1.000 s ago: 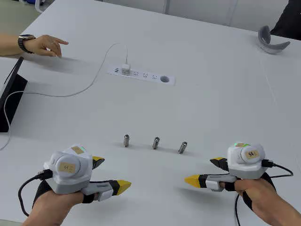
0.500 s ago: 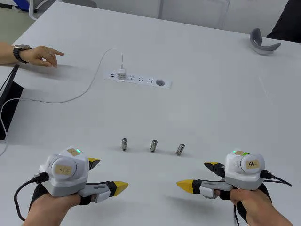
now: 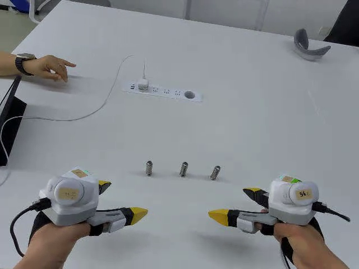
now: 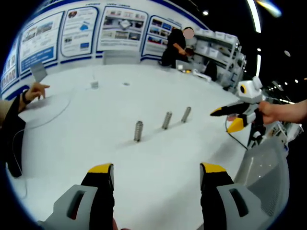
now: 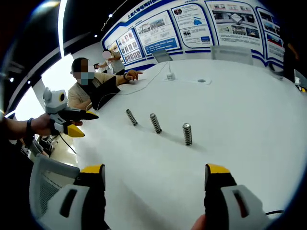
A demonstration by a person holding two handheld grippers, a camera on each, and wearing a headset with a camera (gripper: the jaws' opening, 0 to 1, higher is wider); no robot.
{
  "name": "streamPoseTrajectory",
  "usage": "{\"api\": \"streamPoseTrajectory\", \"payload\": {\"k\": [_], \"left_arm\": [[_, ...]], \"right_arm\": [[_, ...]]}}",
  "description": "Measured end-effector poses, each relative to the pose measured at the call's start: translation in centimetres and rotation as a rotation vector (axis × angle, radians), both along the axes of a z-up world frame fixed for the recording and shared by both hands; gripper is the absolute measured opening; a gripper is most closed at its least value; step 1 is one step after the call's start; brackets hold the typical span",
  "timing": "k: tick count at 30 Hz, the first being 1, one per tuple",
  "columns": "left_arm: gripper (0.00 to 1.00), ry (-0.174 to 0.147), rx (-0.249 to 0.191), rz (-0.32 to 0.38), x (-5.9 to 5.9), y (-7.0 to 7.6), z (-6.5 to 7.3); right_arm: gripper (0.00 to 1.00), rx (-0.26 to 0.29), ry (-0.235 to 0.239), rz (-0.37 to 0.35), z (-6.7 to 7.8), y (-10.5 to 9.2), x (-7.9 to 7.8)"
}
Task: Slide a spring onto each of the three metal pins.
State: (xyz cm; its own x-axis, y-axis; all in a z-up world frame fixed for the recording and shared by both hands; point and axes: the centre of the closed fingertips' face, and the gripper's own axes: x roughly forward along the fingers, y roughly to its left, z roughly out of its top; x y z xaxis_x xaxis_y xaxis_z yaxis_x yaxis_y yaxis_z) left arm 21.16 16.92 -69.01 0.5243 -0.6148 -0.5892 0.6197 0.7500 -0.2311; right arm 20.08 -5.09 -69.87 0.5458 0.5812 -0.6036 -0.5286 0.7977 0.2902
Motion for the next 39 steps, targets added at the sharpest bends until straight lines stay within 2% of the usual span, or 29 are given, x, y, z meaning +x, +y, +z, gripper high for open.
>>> {"api": "streamPoseTrajectory", "payload": {"k": [13,17,21,39], "left_arm": [[0.77,-0.009,-0.001,0.025,0.1,1.3,0.5],[0.78,0.004,-0.006,0.038,0.0,1.6,0.1],[0.78,0.003,-0.014,0.046,-0.2,1.5,0.3],[0.78,0.002,-0.02,0.035,-0.1,1.1,0.5]], "right_arm": [[0.88,0.0,-0.012,0.009,0.7,1.6,-0.8],[0.89,0.002,-0.01,0.011,0.6,2.2,-1.1],[0.9,0.007,-0.007,0.016,0.7,2.6,-1.3],[0.9,0.002,-0.004,-0.026,0.7,1.1,-1.5]]}}
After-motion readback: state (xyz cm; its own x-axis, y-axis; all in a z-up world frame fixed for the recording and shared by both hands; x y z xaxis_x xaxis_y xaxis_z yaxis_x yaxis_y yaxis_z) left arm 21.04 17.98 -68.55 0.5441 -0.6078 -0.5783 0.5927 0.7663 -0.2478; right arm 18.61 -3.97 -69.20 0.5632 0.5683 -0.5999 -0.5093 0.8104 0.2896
